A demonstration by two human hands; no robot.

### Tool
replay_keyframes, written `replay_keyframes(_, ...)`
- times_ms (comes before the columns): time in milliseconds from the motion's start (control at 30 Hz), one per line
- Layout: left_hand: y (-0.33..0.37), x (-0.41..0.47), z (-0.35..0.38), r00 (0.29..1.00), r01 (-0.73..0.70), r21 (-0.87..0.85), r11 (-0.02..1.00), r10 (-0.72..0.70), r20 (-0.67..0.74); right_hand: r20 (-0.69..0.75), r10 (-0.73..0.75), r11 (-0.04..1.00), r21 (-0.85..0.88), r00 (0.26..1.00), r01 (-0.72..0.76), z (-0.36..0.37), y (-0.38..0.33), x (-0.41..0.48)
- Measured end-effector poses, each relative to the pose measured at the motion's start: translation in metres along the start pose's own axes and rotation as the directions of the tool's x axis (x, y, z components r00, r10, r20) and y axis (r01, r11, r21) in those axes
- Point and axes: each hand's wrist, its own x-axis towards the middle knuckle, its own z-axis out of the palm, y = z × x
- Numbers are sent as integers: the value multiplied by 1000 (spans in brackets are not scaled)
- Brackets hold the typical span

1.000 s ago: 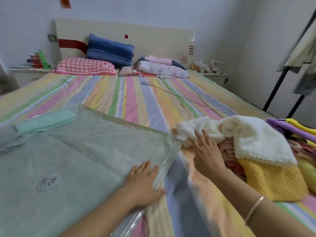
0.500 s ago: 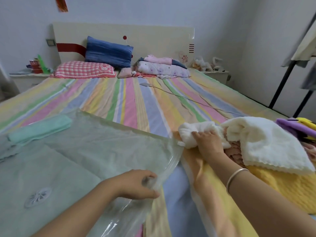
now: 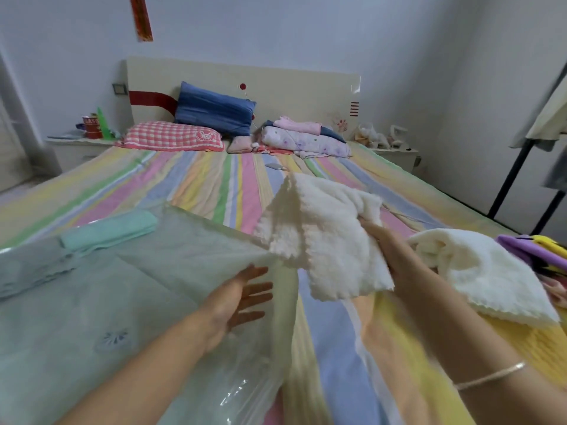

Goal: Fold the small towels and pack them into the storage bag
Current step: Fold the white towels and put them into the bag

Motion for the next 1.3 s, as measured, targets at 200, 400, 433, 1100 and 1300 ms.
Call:
replay_keyframes(200,20,-31,-39,999,33,-387,922,-39,-7,24,86,988,-132,996,-82,39,35,-21)
replay_keyframes(400,-12,-52,-99,977,147,-52,988,-153,-146,41,399,881,-295,916,-370,88,114,-19)
replay_keyframes(433,-22,-54,-109,971,155,71,985,-138,-193,-30,347,824,-466,937,-321,92,127,-16)
replay_keyframes(1100,-53,-63,-114,978,80,278,957,-21,-208,124,98,712,-702,987,18,177,123,-40)
replay_keyframes(1300,-55,-65,-113,963,181,147,973,-145,-227,134,132,733,-680,982,-5,169,131,-43)
